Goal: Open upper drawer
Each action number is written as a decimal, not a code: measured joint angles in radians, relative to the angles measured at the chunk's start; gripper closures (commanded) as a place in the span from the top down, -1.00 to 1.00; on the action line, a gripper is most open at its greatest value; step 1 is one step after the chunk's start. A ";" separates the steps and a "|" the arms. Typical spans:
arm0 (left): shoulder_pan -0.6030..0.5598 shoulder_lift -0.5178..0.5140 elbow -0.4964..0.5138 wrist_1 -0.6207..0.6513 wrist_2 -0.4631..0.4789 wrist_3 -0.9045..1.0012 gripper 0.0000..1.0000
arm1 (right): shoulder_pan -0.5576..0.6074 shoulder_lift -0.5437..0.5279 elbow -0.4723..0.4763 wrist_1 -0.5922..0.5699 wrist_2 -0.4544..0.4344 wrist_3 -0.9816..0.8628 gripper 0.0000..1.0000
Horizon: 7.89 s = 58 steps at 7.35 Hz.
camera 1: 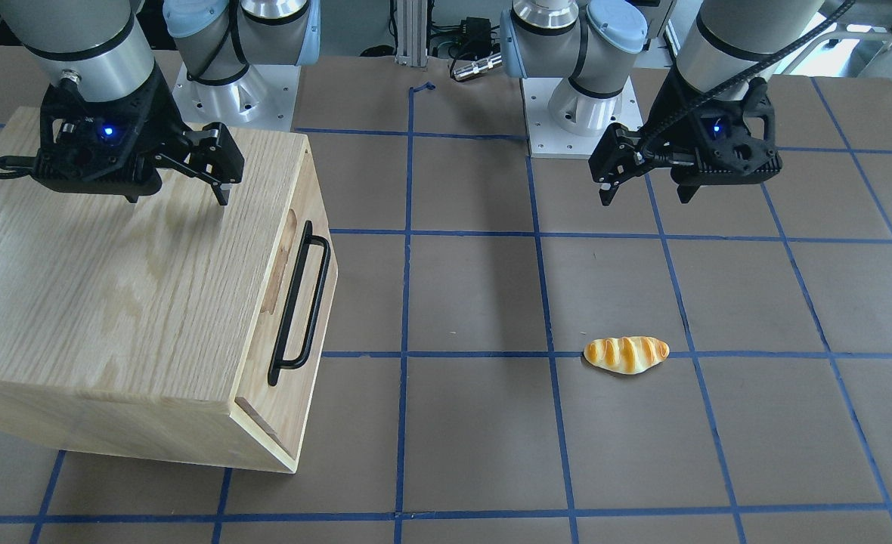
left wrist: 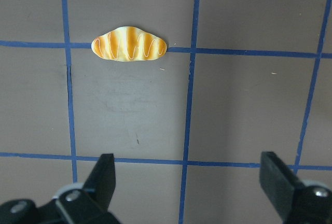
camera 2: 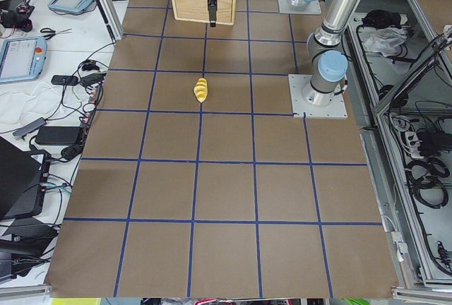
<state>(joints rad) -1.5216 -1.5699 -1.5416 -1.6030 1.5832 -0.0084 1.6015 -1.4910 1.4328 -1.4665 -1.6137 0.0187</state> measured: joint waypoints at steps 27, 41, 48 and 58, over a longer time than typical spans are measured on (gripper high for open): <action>-0.241 -0.170 0.017 0.370 -0.234 -0.424 1.00 | 0.000 0.000 0.000 0.000 0.000 0.000 1.00; -0.395 -0.311 0.017 0.565 -0.345 -0.445 1.00 | 0.000 0.000 0.000 0.000 0.000 0.001 1.00; -0.396 -0.335 0.016 0.569 -0.373 -0.438 1.00 | 0.000 0.000 0.000 0.000 0.000 0.000 1.00; -0.400 -0.353 0.012 0.571 -0.373 -0.436 1.00 | 0.000 0.000 0.000 0.000 0.000 0.001 1.00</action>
<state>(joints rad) -1.9221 -1.9224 -1.5297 -1.0324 1.2103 -0.4449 1.6014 -1.4910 1.4330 -1.4665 -1.6137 0.0192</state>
